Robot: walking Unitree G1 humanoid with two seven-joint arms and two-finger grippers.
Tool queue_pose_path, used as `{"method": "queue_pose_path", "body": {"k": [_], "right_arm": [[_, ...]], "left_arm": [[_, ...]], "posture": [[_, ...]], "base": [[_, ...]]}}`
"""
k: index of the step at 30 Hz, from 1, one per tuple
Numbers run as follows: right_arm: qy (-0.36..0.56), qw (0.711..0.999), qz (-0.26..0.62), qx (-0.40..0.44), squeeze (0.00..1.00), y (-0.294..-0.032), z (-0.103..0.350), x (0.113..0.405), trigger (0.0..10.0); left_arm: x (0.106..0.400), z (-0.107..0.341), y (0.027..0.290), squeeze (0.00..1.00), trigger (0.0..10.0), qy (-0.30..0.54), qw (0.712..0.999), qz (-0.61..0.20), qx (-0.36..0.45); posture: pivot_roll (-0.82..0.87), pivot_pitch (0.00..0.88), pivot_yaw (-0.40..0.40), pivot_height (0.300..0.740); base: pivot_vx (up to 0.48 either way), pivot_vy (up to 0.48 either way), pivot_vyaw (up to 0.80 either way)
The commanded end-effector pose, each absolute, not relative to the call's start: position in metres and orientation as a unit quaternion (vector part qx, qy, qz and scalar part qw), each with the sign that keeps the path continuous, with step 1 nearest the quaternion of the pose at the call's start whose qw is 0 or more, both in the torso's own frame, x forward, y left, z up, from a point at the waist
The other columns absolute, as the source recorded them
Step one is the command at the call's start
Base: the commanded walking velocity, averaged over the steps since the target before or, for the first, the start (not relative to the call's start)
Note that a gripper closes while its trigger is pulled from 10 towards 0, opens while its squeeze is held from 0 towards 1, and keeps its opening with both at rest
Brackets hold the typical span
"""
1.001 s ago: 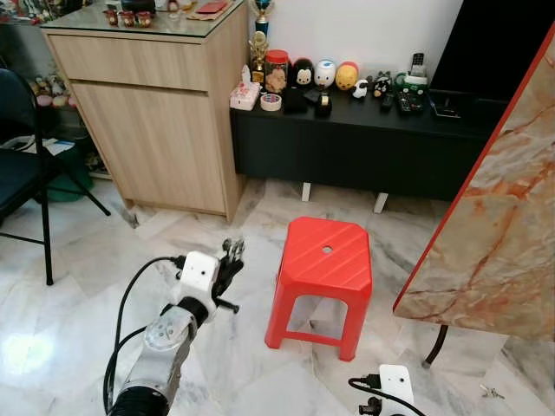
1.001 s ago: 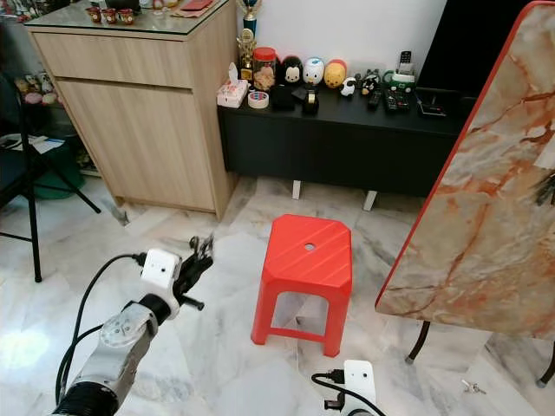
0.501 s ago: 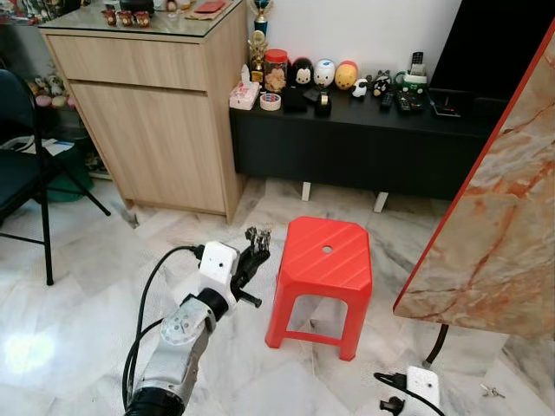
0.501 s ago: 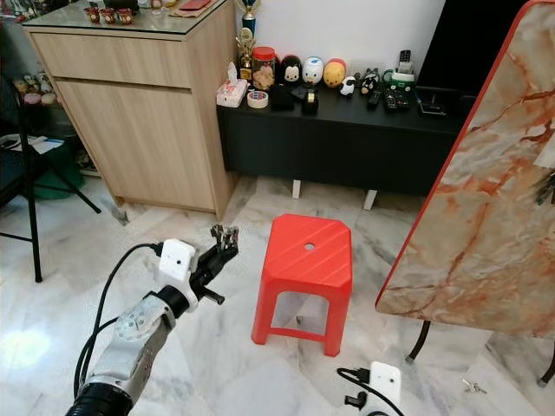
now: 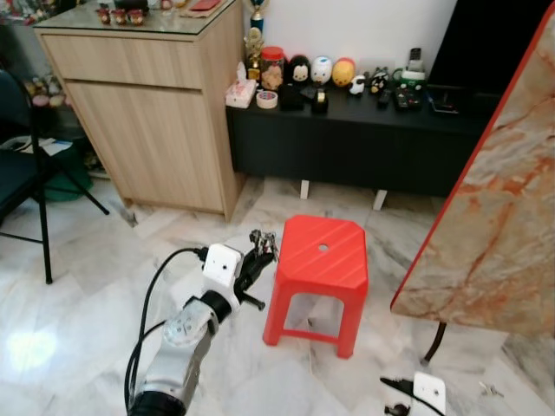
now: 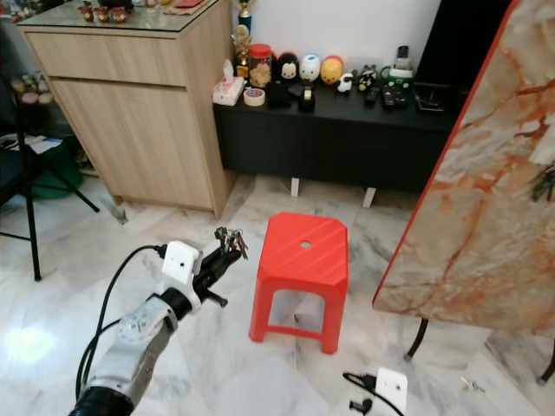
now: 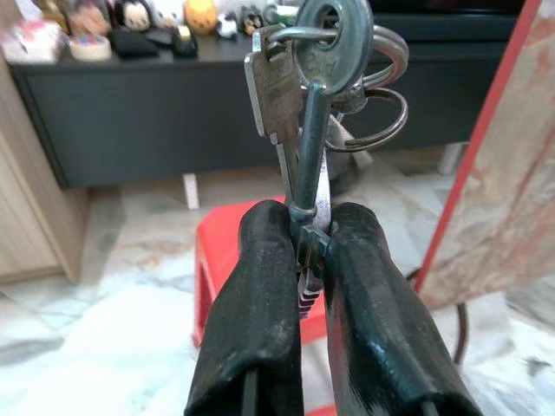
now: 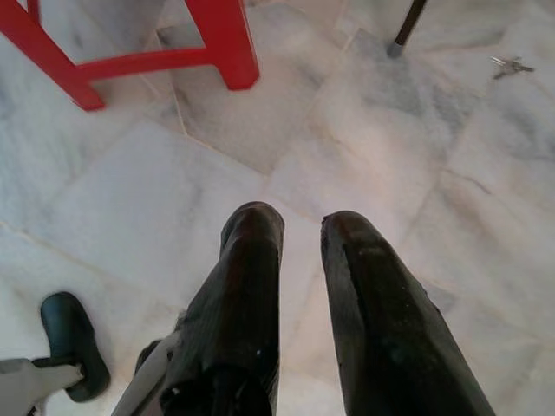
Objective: Hang keys on a hook
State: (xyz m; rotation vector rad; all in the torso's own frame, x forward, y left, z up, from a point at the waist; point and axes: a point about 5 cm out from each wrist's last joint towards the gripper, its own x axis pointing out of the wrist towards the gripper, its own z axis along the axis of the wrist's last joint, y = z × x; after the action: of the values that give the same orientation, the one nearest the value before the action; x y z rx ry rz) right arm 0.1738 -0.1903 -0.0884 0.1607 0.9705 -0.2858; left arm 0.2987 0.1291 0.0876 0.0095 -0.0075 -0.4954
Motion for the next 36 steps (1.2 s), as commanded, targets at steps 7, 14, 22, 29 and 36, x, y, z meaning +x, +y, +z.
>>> {"method": "queue_pose_path", "body": {"k": [7, 14, 22, 29, 36], "right_arm": [[0.467, 0.869, -0.148, 0.076, 0.00, -0.1972, -0.0896, 0.1690, 10.0], [0.467, 0.869, -0.148, 0.076, 0.00, -0.1972, -0.0896, 0.1690, 10.0], [0.477, 0.863, -0.152, 0.071, 0.00, -0.1959, -0.0921, 0.1639, 10.0], [0.478, 0.863, -0.146, 0.069, 0.00, -0.1949, -0.0922, 0.1640, 10.0], [0.482, 0.862, -0.143, 0.065, 0.00, -0.1944, -0.0928, 0.1630, 10.0]], "left_arm": [[0.2986, 0.0924, 0.1197, 0.00, 10.0, -0.015, 0.965, -0.262, 0.007], [0.2986, 0.0924, 0.1197, 0.00, 10.0, -0.015, 0.965, -0.262, 0.007], [0.2978, 0.0947, 0.1146, 0.00, 10.0, -0.015, 0.963, -0.268, 0.002], [0.2985, 0.0955, 0.1118, 0.00, 10.0, -0.016, 0.962, -0.272, 0.000], [0.2984, 0.0963, 0.1113, 0.00, 10.0, -0.018, 0.962, -0.273, 0.000]], "posture": [[0.02, 0.029, -0.042, 0.740], [0.02, 0.029, -0.042, 0.740], [0.00, 0.019, -0.047, 0.740], [0.00, 0.001, -0.044, 0.740], [0.01, 0.000, -0.043, 0.740]], "base": [[0.000, -0.270, 0.00], [0.000, -0.270, 0.00], [0.000, -0.356, -0.26], [0.000, -0.377, -0.73], [0.000, -0.377, -0.73]]}}
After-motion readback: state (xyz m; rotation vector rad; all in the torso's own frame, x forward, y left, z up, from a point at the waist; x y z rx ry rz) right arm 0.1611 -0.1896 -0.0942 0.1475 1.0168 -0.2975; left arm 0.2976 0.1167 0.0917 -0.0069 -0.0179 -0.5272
